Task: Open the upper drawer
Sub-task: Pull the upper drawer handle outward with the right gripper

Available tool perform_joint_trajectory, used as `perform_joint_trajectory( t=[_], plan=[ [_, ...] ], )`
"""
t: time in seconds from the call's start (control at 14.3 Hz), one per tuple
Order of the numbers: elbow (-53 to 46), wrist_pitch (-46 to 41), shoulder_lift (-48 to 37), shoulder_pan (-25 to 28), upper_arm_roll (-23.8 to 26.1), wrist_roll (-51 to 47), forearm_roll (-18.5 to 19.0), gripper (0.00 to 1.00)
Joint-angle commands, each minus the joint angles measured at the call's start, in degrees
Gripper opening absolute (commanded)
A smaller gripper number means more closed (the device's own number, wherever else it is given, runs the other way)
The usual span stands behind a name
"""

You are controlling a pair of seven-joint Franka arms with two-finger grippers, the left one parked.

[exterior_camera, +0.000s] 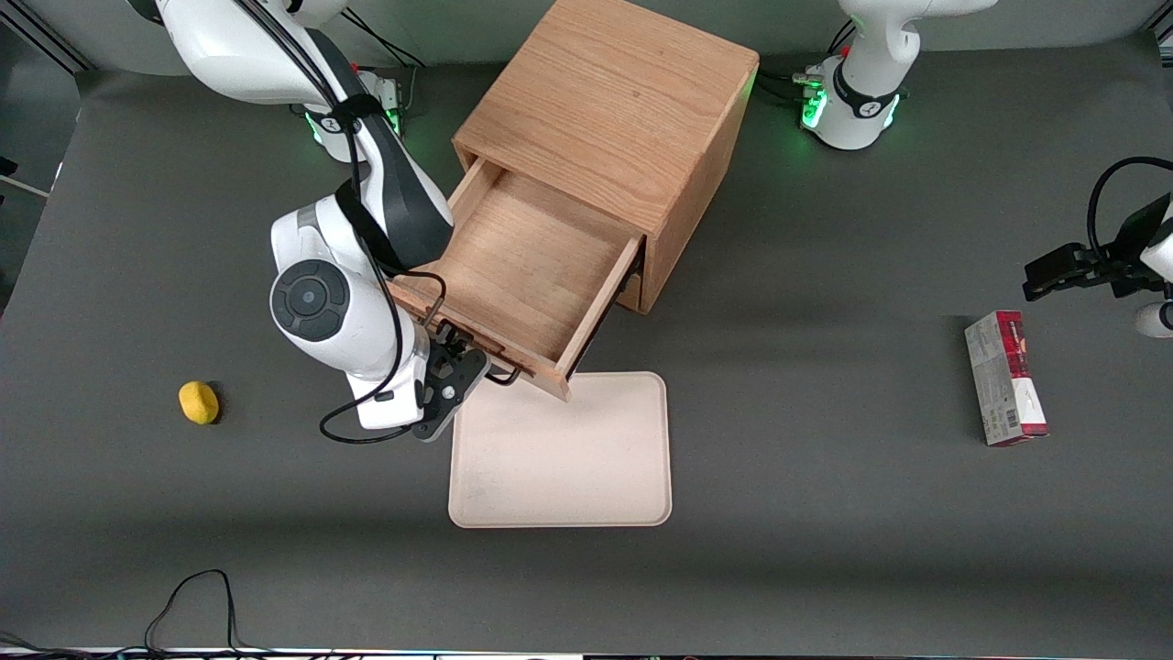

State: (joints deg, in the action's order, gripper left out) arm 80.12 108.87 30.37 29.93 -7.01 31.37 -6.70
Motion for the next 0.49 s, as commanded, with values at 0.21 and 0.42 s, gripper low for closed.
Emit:
perform_joint_trajectory(
  t=[0.21, 0.42],
  plan=[
    [-3.9, -1.2, 2.2, -1.6, -0.1, 1.2, -0.1, 1.0],
    [-4.4, -2.2, 1.2, -1.6, 0.0, 0.8, -0.1, 1.0]
  ],
)
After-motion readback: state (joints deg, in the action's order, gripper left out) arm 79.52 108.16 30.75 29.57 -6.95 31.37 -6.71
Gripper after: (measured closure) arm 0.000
